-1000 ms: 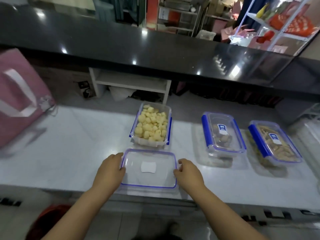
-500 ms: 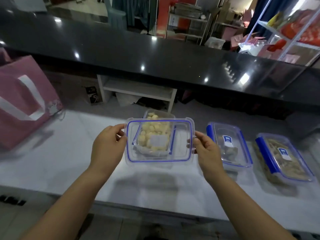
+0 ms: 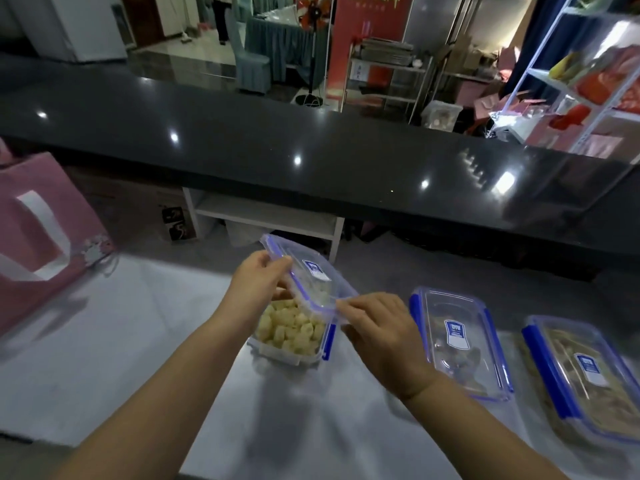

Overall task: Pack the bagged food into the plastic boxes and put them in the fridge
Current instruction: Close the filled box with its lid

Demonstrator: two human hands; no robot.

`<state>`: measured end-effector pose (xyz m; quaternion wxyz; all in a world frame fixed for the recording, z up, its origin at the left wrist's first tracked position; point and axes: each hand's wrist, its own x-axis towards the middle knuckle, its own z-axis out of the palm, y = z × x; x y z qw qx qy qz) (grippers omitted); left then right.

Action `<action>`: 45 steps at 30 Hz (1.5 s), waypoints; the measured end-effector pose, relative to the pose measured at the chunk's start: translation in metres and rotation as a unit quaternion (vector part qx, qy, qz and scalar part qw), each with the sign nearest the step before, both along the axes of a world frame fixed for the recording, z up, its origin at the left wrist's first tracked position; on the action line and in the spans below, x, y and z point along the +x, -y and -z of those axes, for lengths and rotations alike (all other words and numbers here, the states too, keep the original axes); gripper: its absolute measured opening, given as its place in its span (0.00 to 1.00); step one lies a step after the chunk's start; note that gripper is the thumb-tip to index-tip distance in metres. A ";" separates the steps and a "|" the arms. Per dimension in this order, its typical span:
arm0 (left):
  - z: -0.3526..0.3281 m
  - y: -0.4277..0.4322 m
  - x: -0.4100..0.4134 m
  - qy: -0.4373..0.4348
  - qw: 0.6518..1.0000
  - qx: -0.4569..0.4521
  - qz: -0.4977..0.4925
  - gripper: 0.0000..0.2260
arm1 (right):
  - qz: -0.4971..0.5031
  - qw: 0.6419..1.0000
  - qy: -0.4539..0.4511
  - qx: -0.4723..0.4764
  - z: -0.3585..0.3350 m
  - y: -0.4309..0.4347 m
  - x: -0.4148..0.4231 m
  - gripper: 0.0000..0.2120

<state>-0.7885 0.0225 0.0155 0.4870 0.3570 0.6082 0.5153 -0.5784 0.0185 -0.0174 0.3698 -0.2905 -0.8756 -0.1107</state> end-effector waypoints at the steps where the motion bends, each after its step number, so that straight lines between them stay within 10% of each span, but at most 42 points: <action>1: 0.005 -0.002 -0.001 -0.014 1.000 -0.005 -0.003 0.09 | -0.009 1.000 0.020 0.008 0.007 -0.003 -0.002 0.10; 11: 0.046 -0.020 -0.026 -0.175 0.982 -0.076 0.006 0.10 | -0.007 0.976 0.017 -0.216 0.059 -0.013 -0.023 0.10; 19: 0.058 -0.029 -0.034 -0.287 0.954 -0.086 0.029 0.05 | 0.169 0.813 -0.159 -0.533 0.053 -0.022 -0.046 0.21; 31: 0.069 -0.011 -0.037 -0.288 0.952 -0.078 0.063 0.01 | 0.224 0.755 -0.248 -0.565 0.044 -0.008 -0.058 0.17; 40: 0.083 -0.008 -0.046 -0.099 0.975 -0.188 0.066 0.30 | 0.268 0.658 -0.274 -0.649 0.056 -0.009 -0.061 0.29; 45: 0.088 -0.006 -0.044 -0.274 0.958 -0.059 0.058 0.14 | 0.295 0.671 -0.307 -0.607 0.058 -0.004 -0.059 0.25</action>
